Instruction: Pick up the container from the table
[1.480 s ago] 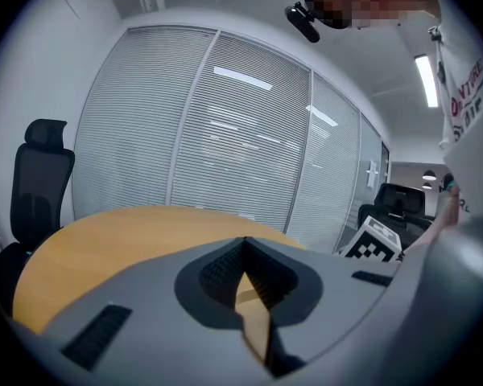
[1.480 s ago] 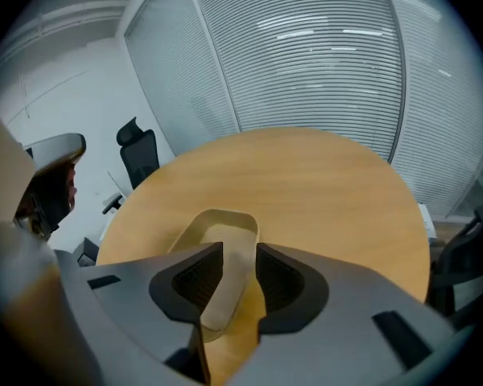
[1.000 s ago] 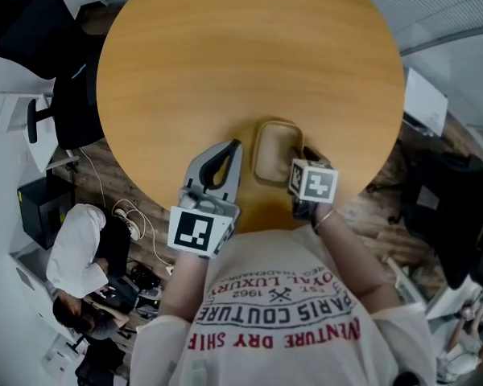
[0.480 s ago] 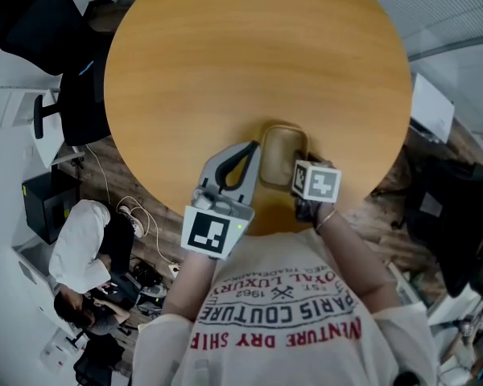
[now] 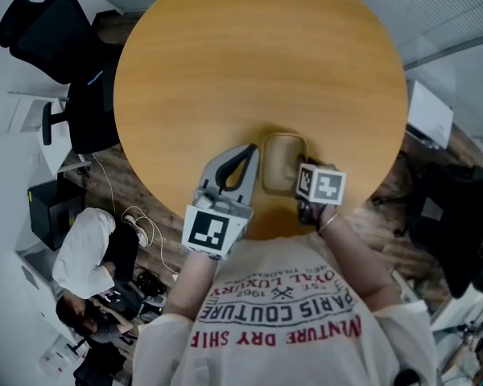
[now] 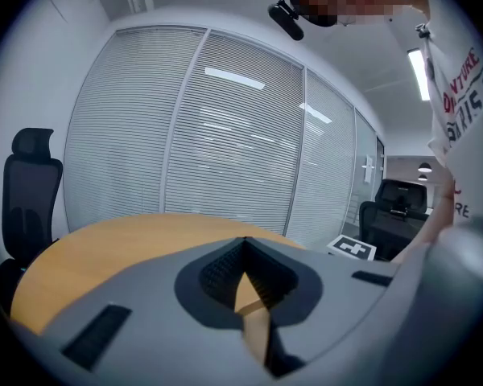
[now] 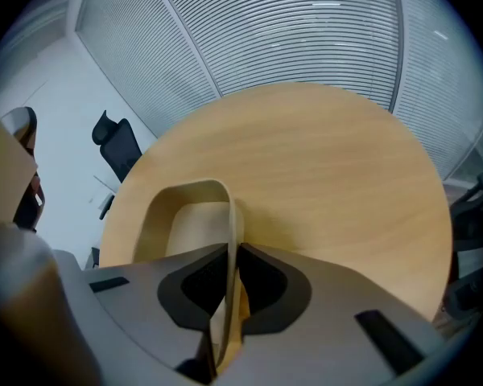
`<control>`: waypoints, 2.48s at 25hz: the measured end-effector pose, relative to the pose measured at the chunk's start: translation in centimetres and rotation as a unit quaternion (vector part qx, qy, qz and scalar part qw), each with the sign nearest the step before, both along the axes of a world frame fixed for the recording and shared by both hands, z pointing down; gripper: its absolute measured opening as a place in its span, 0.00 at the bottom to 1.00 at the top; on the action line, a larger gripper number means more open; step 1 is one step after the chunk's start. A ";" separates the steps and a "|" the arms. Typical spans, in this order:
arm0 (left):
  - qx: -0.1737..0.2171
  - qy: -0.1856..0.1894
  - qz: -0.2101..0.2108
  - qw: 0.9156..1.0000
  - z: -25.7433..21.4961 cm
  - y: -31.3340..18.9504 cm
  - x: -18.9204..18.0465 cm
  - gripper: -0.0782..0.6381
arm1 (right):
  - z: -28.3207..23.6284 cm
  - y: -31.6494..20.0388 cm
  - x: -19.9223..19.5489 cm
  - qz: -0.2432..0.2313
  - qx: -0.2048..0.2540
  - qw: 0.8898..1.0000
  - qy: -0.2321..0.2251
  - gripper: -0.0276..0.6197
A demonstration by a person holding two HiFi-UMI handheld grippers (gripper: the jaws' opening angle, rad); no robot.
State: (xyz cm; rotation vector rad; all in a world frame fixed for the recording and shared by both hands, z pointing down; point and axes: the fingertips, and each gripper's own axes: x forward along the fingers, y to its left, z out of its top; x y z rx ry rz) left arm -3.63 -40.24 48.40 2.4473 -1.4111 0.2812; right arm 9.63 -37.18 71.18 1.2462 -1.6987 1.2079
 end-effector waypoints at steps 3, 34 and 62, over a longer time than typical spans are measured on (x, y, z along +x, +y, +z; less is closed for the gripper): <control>0.004 -0.004 -0.010 1.000 -0.4 -0.1 -0.9 0.11 | -1.9 -0.6 -0.4 -0.005 0.022 1.000 -0.005 0.08; 0.116 -0.025 -0.048 0.992 -10.3 2.8 -6.8 0.11 | -34.9 -2.4 -5.1 -0.100 0.527 0.840 -0.080 0.08; 0.118 -0.012 -0.043 0.992 -10.6 3.3 -6.6 0.11 | -34.4 -2.2 -5.3 -0.095 0.529 0.840 -0.072 0.05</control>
